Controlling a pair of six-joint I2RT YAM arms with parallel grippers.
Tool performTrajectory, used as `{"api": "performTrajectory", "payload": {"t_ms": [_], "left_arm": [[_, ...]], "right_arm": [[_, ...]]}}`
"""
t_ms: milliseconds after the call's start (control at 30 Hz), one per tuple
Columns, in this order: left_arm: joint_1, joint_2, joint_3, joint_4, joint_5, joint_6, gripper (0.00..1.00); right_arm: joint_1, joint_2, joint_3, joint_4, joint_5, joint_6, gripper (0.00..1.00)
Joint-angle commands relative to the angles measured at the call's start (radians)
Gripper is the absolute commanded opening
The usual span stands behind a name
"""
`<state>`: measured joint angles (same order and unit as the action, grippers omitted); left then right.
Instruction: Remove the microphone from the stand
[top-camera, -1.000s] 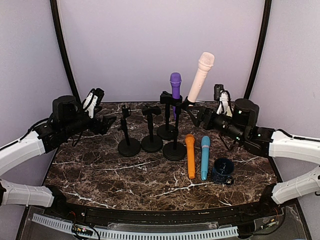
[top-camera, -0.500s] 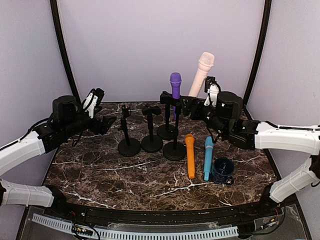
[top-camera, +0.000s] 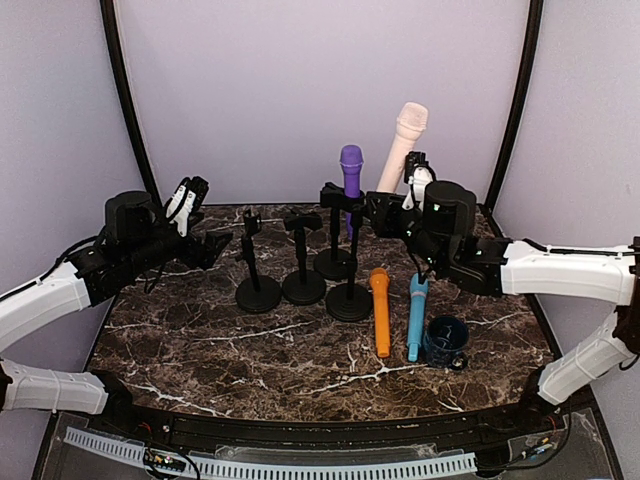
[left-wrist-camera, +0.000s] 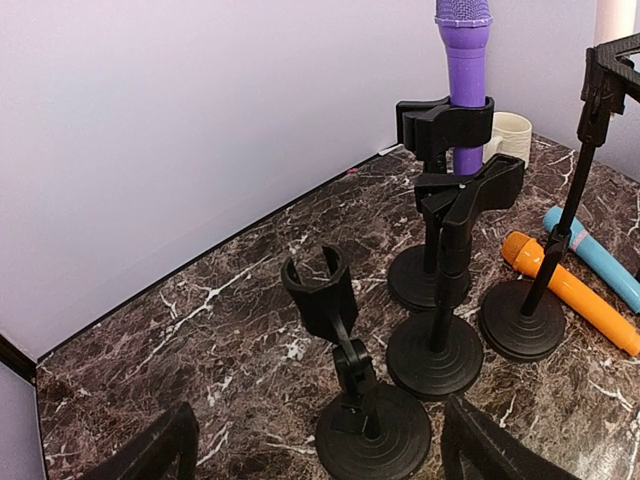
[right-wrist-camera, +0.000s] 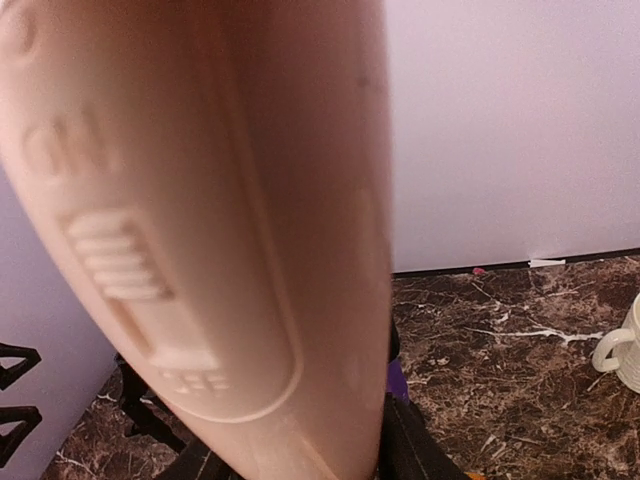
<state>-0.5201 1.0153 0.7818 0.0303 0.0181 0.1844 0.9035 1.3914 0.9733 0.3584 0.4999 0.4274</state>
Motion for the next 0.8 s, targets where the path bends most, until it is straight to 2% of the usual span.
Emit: {"api": "performTrajectory", "payload": {"t_ms": [0,133,333,767], "left_arm": [[-0.006,-0.012,-0.009,0.022,-0.007,0.017,0.86],[-0.006,-0.012,-0.009,0.022,-0.006,0.019,0.86],[-0.007,-0.012,-0.01,0.023,-0.006,0.021,0.86],[-0.026,-0.028,-0.022,0.026,0.038,0.043,0.86]], "right_arm": [[0.006,-0.007,0.027,0.028,0.019,-0.008,0.35],[0.01,-0.022,0.028,0.036,-0.004,0.003,0.22],[0.03,-0.073,0.02,0.074,-0.06,0.043,0.13],[0.174,-0.051,0.038,0.166,-0.087,0.037,0.11]]}}
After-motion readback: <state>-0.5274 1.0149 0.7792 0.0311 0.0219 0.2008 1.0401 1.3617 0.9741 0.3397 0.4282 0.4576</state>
